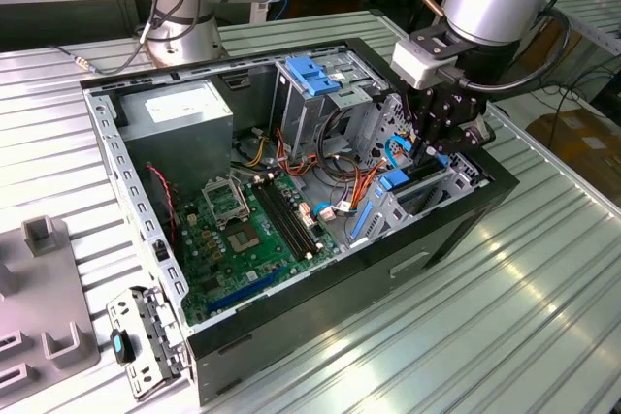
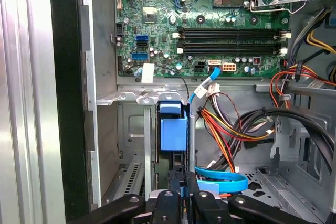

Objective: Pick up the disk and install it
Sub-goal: 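Insert the second disk wire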

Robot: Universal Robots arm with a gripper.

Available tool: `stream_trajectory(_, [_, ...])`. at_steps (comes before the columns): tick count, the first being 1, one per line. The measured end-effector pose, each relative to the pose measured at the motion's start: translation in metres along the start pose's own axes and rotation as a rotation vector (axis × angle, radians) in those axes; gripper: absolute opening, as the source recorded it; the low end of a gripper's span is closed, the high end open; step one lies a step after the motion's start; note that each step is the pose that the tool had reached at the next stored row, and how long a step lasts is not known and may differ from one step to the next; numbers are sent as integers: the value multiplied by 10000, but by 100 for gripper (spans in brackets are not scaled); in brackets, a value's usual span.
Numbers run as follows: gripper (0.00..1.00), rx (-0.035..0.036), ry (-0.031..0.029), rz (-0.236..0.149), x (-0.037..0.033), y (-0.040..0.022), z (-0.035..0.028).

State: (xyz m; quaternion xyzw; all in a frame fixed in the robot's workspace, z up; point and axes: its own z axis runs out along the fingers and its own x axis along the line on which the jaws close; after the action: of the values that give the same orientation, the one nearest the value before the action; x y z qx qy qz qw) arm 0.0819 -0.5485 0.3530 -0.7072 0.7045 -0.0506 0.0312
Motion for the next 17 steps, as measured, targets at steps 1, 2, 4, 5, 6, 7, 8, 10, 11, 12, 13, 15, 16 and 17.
stream_trajectory(1, [16,0,0,0,0,0,0])
stream_trajectory(2, [16,1,0,0,0,0,0])
stream_trajectory(4, [16,1,0,0,0,1,0])
stream_trajectory(5, [16,1,0,0,0,1,0])
stream_trajectory(6, [16,1,0,0,0,1,0])
stream_trajectory(7, [16,1,0,0,0,1,0])
stream_trajectory(8, [16,1,0,0,0,1,0])
stream_trajectory(10, [16,1,-2,0,1,1,1])
stream_trajectory(11, [16,2,-9,1,1,1,2])
stream_trajectory(12, [16,3,-21,2,2,1,2])
stream_trajectory(13, [16,6,-47,6,3,2,5])
stream_trajectory(15, [16,21,-149,18,11,3,10])
stream_trajectory(16, [16,25,-184,23,16,3,13])
stream_trajectory(17, [16,26,-227,27,26,4,19])
